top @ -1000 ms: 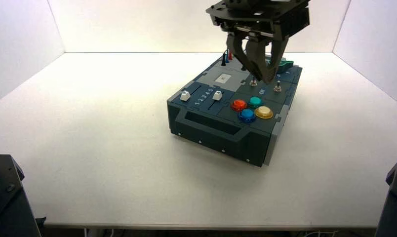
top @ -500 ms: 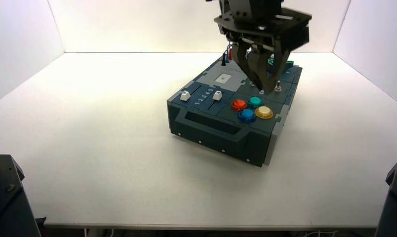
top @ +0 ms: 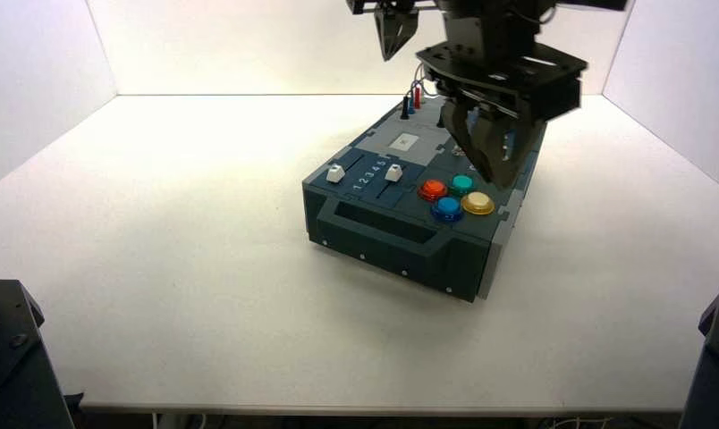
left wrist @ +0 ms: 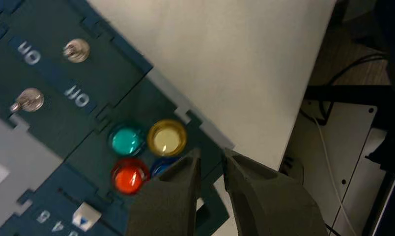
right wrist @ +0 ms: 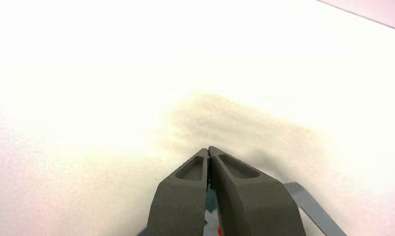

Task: Rotate the box clockwise.

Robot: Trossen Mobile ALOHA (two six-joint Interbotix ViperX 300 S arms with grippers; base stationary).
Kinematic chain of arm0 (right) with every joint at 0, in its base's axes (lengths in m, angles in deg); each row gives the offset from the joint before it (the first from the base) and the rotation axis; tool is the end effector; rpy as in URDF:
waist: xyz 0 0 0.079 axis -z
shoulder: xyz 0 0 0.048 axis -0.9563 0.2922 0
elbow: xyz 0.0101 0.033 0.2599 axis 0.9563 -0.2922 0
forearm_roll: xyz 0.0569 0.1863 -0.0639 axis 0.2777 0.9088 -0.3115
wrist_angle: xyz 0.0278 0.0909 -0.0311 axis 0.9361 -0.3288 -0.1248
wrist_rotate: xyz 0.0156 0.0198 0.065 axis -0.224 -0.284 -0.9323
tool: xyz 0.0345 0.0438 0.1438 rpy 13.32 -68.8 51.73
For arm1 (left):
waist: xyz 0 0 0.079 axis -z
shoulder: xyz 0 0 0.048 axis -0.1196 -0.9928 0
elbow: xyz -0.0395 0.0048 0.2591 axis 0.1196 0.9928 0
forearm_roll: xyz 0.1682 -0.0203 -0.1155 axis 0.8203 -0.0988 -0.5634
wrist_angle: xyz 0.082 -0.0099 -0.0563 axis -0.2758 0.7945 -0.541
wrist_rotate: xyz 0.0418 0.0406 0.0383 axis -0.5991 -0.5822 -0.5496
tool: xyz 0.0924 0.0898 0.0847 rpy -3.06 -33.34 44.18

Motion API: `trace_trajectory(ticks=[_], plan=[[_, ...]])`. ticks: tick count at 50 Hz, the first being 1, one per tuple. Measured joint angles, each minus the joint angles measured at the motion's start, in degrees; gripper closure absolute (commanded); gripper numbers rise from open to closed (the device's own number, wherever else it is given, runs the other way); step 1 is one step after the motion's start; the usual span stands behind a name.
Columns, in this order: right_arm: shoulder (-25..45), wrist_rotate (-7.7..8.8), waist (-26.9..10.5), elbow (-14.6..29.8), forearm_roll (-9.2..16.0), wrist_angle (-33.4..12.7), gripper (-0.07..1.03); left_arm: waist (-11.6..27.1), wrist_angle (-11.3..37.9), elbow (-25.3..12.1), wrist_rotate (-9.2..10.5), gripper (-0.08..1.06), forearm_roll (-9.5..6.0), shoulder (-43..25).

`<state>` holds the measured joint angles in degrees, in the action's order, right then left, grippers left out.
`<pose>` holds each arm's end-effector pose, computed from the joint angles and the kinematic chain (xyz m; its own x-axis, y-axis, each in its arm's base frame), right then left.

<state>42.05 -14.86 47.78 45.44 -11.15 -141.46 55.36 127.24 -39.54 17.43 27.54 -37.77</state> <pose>0.5285 0.2366 0.0120 0.3617 0.1149 -0.9252 -0.3213 0.9470 -0.0080 0.1718 -0.4039 -0.0223 -0.0327 -0.2849 -0.9580 0.9574 0.2661 -0.1118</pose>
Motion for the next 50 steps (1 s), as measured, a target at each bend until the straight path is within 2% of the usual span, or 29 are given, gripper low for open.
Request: trace_trajectory(ticks=[7, 25, 50], plan=[[1.41, 0.09, -0.26, 1.49, 0.0, -1.67, 0.98, 0.53, 0.26, -0.53, -0.35, 0.72, 0.0, -1.58], [3.6, 0.18, -0.18, 1.49, 0.09, -2.72, 0.98, 0.44, 0.44, -0.62, -0.44, 0.72, 0.88, -4.66], [7.47, 0.09, -0.09, 1.49, 0.09, -5.1, 0.99, 0.44, 0.44, -1.32, -0.44, 0.72, 0.97, -4.83]])
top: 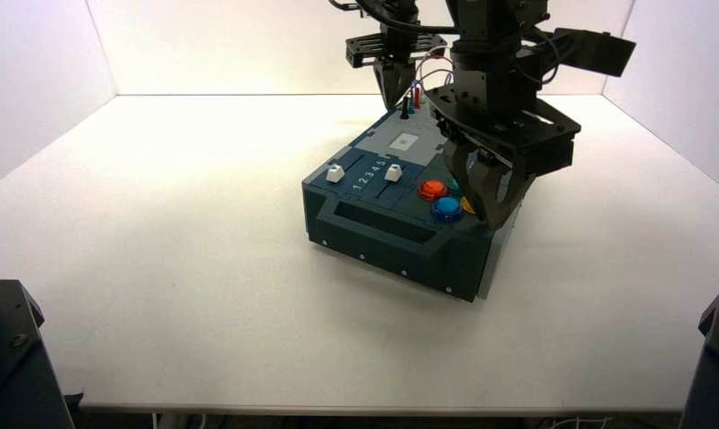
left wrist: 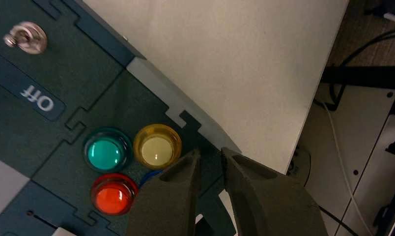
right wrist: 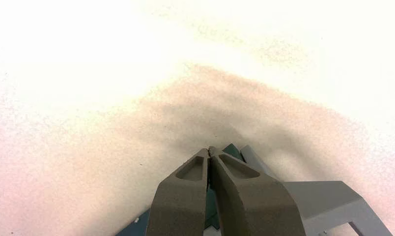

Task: Rotate the box clockwise.

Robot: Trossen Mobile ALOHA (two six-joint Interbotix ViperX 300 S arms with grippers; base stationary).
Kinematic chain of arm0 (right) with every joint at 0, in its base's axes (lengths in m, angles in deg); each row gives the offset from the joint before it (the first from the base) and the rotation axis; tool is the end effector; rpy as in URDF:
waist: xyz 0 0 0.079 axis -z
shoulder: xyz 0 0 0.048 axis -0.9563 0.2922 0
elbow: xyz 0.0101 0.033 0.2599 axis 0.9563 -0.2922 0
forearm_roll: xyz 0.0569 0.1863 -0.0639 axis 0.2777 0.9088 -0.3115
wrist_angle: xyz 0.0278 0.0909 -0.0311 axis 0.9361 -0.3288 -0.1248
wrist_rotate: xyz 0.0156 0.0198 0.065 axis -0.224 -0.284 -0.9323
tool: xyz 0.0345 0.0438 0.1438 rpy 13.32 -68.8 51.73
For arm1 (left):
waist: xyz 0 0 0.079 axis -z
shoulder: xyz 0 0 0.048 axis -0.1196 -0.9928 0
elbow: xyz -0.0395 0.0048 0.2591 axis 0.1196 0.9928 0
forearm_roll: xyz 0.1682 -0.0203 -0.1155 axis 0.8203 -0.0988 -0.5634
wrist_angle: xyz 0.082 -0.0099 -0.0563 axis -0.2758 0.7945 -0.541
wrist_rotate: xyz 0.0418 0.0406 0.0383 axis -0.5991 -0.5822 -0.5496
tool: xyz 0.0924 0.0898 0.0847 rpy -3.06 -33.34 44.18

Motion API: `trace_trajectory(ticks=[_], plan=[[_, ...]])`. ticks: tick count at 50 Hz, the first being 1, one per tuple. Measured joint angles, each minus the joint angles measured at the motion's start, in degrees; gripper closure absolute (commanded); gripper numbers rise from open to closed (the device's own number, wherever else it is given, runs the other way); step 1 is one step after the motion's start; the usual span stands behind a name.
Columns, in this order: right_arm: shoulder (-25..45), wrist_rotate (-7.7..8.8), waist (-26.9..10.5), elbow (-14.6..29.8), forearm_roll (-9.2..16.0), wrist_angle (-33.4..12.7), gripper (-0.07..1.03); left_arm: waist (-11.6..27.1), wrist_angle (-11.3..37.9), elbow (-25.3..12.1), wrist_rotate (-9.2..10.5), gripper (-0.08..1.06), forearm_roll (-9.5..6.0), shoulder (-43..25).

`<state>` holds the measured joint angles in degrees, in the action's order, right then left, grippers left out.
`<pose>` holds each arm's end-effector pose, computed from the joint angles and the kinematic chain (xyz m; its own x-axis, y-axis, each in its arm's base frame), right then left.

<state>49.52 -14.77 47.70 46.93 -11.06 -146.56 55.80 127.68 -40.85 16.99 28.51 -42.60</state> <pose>0.5005 0.2239 -0.0580 0.1952 0.0347 -0.9802 -0.3219 0.9463 -0.0306 0.1675 -0.3979 -0.0529 -0.0570 -0.2192 -0.9740 0.9621 0.2485 -0.1123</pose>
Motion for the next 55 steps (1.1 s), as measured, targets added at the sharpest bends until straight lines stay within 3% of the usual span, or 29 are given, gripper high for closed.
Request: trace_trajectory(ticks=[24, 45, 55], plan=[[0.88, 0.0, 0.18, 1.67, -0.09, -0.79, 0.98, 1.05, 0.35, -3.52, -0.26, 0.73, -0.35, -1.32], [2.11, 0.0, 0.18, 4.83, -0.09, -3.69, 0.99, 1.67, 4.39, -6.15, -2.9, 0.75, -0.44, -4.31], [2.11, 0.0, 0.18, 5.54, -0.09, -5.71, 0.99, 1.67, 5.1, -6.59, -2.99, 0.76, -0.35, -4.75]])
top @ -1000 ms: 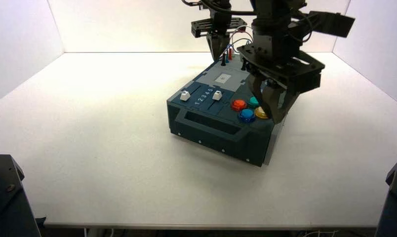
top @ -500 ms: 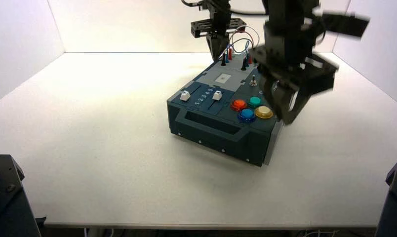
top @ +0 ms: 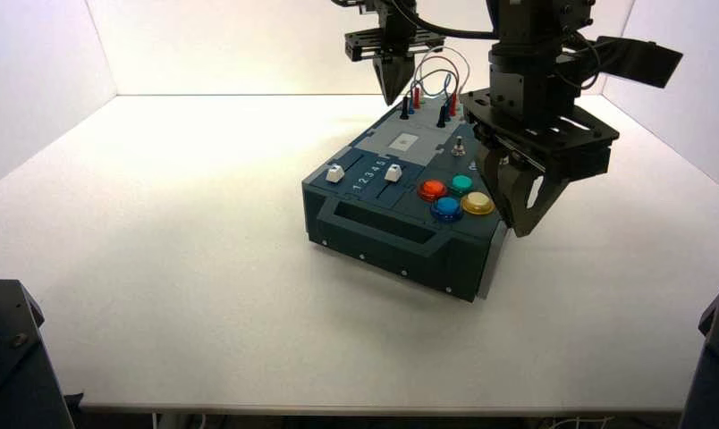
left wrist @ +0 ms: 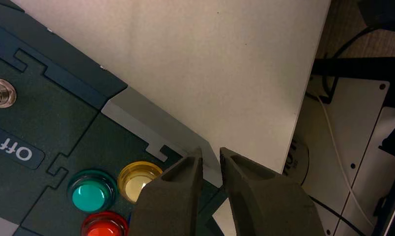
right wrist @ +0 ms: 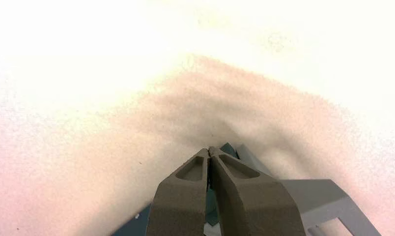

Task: Rotate the box clockwise.

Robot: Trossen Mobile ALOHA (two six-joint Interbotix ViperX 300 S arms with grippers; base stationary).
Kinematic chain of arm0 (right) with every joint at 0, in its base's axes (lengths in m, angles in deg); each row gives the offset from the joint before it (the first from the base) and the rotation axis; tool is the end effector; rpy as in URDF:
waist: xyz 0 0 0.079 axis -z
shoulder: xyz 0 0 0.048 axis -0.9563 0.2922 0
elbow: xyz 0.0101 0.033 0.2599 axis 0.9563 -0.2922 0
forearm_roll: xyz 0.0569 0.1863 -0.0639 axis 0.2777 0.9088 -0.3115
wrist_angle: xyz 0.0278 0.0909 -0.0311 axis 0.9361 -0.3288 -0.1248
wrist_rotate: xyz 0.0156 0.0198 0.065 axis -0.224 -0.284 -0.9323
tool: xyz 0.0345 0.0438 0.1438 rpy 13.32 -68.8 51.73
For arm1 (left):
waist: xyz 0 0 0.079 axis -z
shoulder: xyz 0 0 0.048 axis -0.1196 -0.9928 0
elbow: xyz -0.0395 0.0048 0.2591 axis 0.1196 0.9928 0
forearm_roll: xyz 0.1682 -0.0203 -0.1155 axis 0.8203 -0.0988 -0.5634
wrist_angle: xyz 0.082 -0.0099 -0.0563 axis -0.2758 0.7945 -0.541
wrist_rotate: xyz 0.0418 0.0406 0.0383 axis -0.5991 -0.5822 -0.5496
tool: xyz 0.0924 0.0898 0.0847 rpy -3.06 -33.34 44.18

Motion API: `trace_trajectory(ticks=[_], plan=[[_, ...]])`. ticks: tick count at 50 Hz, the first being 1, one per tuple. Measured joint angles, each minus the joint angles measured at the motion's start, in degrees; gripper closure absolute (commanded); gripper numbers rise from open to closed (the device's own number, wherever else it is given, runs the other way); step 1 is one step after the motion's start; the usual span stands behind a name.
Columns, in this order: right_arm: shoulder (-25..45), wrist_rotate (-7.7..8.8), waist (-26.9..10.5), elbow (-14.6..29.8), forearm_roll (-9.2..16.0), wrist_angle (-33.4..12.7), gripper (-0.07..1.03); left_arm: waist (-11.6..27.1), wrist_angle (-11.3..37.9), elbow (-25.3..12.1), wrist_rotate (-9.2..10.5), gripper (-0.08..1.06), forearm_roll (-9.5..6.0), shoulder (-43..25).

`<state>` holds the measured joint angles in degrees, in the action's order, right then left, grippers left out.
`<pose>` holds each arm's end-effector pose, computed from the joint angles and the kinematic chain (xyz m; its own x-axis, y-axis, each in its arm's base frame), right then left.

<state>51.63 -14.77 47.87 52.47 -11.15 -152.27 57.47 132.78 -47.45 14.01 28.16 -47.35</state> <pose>0.5037 0.2225 -0.0504 0.1616 0.0135 -0.9868 -0.3153 0.9482 -0.0387 0.1570 -0.4140 -0.0588 -0.1031 -0.1752 -0.9791 0.9776 0.1635 -0.1322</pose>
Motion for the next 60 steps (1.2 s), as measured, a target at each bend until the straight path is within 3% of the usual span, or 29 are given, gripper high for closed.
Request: trace_trajectory(ticks=[13, 60], plan=[[0.18, 0.09, 0.7, -0.18, 0.0, -1.93, 0.99, -0.09, 0.44, 0.0, -0.09, 0.76, 0.26, 0.0], [-1.14, 0.09, 0.97, -3.87, 0.0, -1.93, 0.99, -1.41, -0.26, 1.49, -0.7, 0.79, 0.26, 0.35]])
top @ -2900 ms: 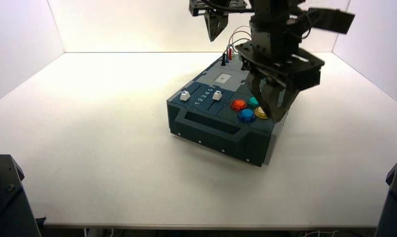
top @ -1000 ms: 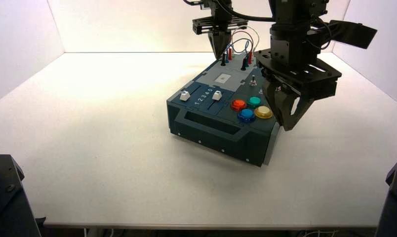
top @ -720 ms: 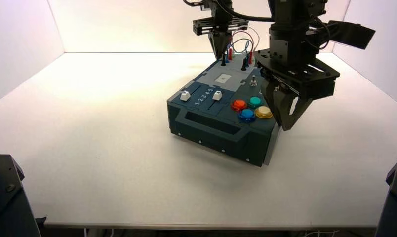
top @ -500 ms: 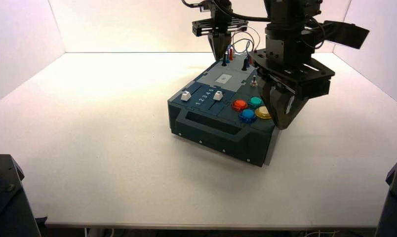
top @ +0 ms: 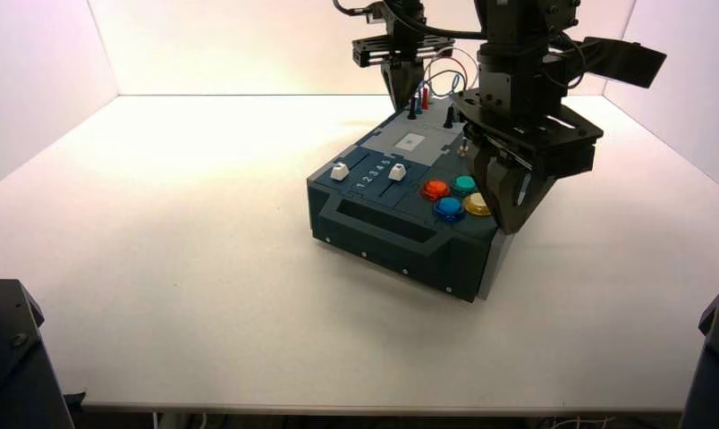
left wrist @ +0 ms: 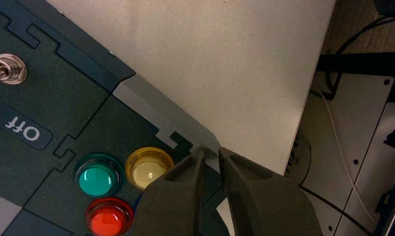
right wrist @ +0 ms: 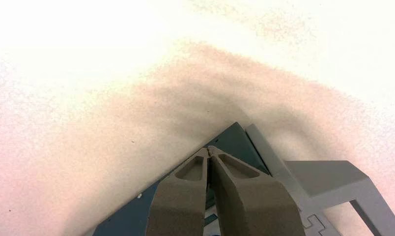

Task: Rotate the box clockwise.

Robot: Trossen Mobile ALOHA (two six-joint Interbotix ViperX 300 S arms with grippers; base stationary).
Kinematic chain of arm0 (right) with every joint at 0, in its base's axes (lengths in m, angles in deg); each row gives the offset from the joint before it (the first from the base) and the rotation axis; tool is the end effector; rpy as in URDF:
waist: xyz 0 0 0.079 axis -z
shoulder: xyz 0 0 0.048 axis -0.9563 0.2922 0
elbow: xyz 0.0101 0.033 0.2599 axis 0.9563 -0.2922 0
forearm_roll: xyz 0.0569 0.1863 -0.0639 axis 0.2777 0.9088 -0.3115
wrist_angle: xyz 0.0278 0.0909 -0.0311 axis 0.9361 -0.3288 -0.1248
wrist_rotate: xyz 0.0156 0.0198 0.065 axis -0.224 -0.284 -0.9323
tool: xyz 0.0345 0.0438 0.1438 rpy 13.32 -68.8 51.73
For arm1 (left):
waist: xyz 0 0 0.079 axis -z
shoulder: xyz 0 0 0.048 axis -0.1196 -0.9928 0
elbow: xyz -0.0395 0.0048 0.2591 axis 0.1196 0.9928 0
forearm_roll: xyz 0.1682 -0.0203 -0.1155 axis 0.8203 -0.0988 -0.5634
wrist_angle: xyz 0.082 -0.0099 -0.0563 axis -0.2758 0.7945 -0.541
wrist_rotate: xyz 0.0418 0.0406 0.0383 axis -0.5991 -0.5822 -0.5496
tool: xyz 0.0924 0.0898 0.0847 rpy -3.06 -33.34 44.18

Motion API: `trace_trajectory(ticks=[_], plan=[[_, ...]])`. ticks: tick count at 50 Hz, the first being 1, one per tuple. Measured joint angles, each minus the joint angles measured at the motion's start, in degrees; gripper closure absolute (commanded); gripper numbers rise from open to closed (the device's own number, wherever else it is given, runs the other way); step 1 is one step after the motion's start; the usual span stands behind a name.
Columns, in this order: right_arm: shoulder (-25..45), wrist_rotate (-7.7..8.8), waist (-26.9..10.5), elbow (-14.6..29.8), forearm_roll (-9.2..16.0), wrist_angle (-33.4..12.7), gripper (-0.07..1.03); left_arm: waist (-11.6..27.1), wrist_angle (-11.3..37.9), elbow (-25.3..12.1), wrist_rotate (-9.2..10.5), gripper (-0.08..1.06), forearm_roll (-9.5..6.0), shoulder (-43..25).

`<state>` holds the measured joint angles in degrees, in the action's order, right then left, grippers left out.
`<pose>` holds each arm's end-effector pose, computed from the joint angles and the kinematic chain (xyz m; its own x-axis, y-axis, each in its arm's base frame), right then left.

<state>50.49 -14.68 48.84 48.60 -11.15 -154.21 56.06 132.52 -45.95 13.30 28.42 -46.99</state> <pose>0.4842 0.2033 -0.0618 0.0884 -0.0232 -0.9958 -0.3020 0.9521 -0.0490 0.1642 -0.4023 -0.0633 -0.1022 -0.1620 -0.9815 0.9757 0.1759 -0.1307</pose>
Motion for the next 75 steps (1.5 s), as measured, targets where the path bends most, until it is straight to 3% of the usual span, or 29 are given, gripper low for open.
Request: trace_trajectory(ticks=[19, 32, 41, 53, 75], plan=[[0.0, -0.09, 0.0, -0.09, 0.0, 0.0, 0.99, -0.09, -1.41, 0.88, -0.35, 0.79, 0.0, 0.26], [0.18, -0.26, 0.0, -0.09, 0.0, 0.0, 0.99, -0.18, 0.35, -0.97, -1.23, 0.8, -0.09, -0.53], [0.53, -0.26, 0.0, 0.26, 0.0, 0.0, 0.99, -0.18, 2.55, -2.55, -2.55, 0.8, -0.18, -1.23], [1.23, -0.26, -0.09, 1.23, 0.09, -0.62, 0.99, 0.97, 7.29, -4.04, -5.71, 0.8, -0.97, -1.76], [1.93, -0.26, 0.0, 2.11, 0.09, -1.23, 0.99, 4.04, 7.56, -7.03, -5.8, 0.8, -1.67, -3.16]])
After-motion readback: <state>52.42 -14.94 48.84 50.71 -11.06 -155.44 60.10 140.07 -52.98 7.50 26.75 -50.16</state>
